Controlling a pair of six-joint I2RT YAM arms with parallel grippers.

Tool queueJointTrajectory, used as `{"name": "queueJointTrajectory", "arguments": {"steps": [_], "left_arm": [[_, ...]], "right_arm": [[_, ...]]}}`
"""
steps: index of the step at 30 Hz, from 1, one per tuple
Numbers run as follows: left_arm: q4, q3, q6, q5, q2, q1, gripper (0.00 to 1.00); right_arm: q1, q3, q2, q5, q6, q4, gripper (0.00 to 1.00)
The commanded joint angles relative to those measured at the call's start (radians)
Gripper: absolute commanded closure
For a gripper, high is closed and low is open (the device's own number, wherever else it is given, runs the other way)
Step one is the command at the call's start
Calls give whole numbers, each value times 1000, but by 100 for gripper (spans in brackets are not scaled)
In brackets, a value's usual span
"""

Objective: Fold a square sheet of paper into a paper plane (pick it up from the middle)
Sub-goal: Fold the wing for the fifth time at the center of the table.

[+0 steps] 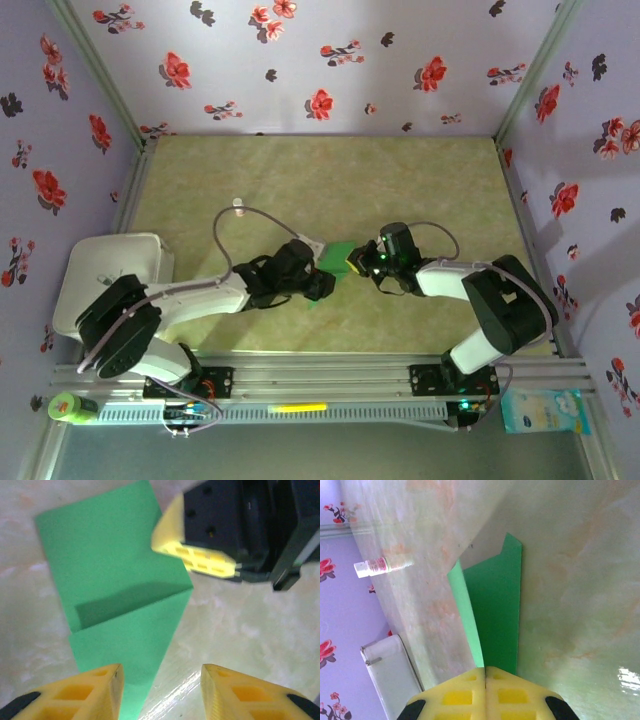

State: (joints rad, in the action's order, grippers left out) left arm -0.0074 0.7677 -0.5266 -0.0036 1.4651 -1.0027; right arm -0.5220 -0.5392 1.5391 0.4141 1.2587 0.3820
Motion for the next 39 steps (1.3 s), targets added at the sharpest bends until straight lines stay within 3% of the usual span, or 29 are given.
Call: {"name": "queueJointTrajectory", "arguments": {"steps": [1, 10, 23, 39], "left_arm": [[-109, 78, 108, -145, 71, -47, 55], [-167, 150, 107, -186, 201, -96, 53], [-223, 175, 116, -374, 255, -158, 53], [-275, 213, 154, -468, 296, -198, 59]], "right_arm": [[-11, 10, -18, -43, 47, -19, 100], [-13, 7, -27, -39, 77, 1, 100], [-13, -2, -26, -37, 91, 1, 100], [-12, -6, -27, -36, 93, -3, 99]]}}
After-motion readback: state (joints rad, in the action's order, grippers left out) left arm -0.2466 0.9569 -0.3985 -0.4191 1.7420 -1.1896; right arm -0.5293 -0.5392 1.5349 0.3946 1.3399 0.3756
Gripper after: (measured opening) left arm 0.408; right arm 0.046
